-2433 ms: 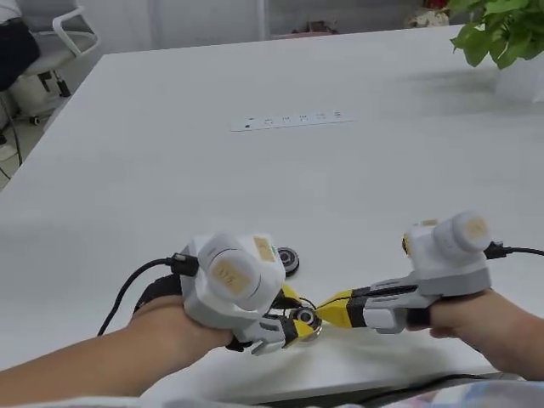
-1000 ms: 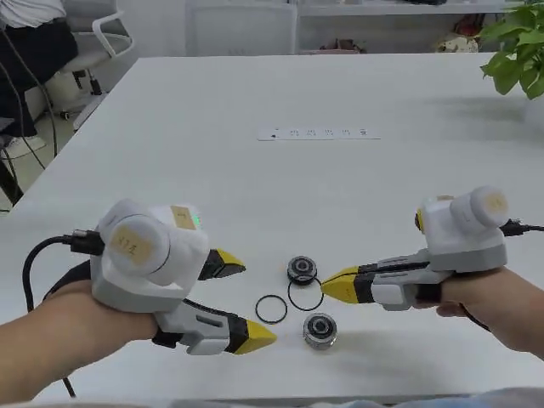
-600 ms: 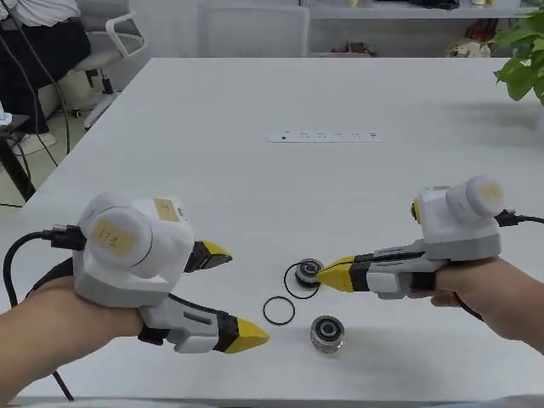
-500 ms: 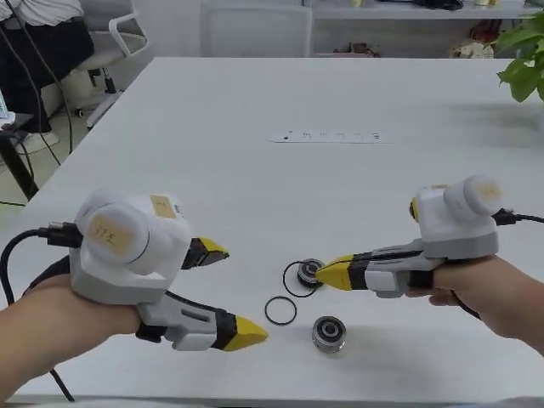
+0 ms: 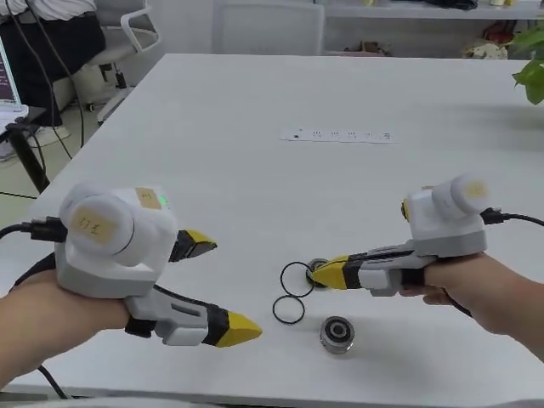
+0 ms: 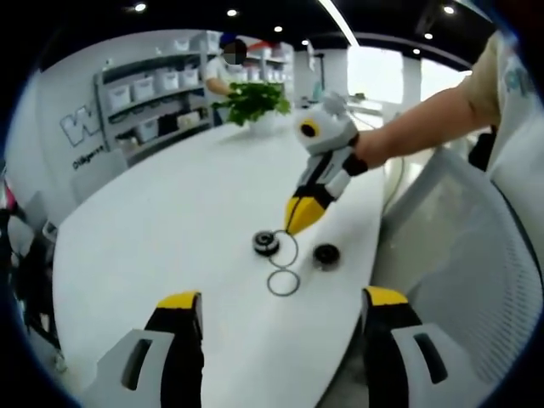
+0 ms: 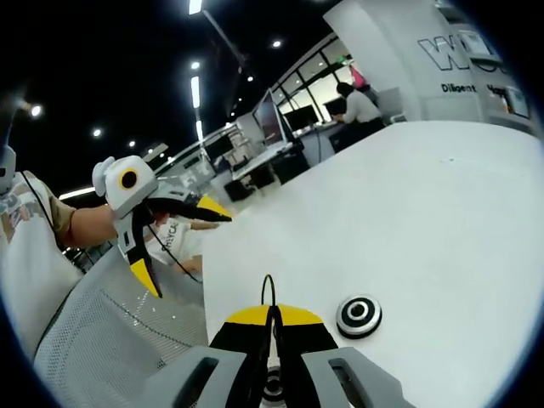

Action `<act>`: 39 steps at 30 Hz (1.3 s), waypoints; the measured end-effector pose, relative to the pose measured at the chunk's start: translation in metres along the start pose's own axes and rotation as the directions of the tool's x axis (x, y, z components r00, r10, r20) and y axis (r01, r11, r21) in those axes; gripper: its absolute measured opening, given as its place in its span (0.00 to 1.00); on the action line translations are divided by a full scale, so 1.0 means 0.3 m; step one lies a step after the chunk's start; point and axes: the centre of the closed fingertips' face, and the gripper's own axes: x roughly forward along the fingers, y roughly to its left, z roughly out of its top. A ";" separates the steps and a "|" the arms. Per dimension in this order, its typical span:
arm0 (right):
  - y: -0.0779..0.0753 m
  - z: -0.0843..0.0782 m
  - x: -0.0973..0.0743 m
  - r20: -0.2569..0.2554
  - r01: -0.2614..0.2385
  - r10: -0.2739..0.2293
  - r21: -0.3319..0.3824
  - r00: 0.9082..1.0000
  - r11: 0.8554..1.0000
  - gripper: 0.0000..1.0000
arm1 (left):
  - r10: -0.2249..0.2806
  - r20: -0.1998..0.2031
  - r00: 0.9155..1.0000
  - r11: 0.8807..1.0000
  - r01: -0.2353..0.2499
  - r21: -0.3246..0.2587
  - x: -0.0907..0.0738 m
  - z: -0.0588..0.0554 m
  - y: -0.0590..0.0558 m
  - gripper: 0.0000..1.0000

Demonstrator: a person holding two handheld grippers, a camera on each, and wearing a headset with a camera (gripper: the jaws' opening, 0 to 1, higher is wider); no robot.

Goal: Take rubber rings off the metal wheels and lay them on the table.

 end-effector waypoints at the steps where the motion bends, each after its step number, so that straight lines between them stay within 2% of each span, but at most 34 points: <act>1: -0.002 -0.002 0.004 -0.002 0.000 0.000 0.004 1.000 1.000 0.00 | 0.002 0.000 1.000 1.000 -0.002 -0.002 -0.002 -0.001 0.001 0.78; 17: -0.024 -0.061 0.080 -0.056 -0.025 0.029 0.065 0.998 0.998 0.00 | 0.027 -0.001 1.000 0.999 -0.027 -0.038 -0.020 -0.034 0.034 0.82; 21: -0.037 -0.078 0.089 -0.070 -0.021 0.027 0.085 0.997 0.996 0.00 | 0.025 -0.004 1.000 0.999 -0.025 -0.047 -0.019 -0.045 0.033 0.82; 32: -0.029 -0.119 0.103 -0.093 -0.015 0.027 0.131 0.995 0.991 0.00 | 0.022 -0.014 1.000 0.998 -0.023 -0.062 -0.013 -0.065 0.038 0.82; 39: -0.043 -0.119 0.103 -0.085 0.001 0.013 0.156 0.996 0.988 0.00 | 0.018 -0.020 1.000 0.998 -0.019 -0.066 -0.009 -0.072 0.038 0.81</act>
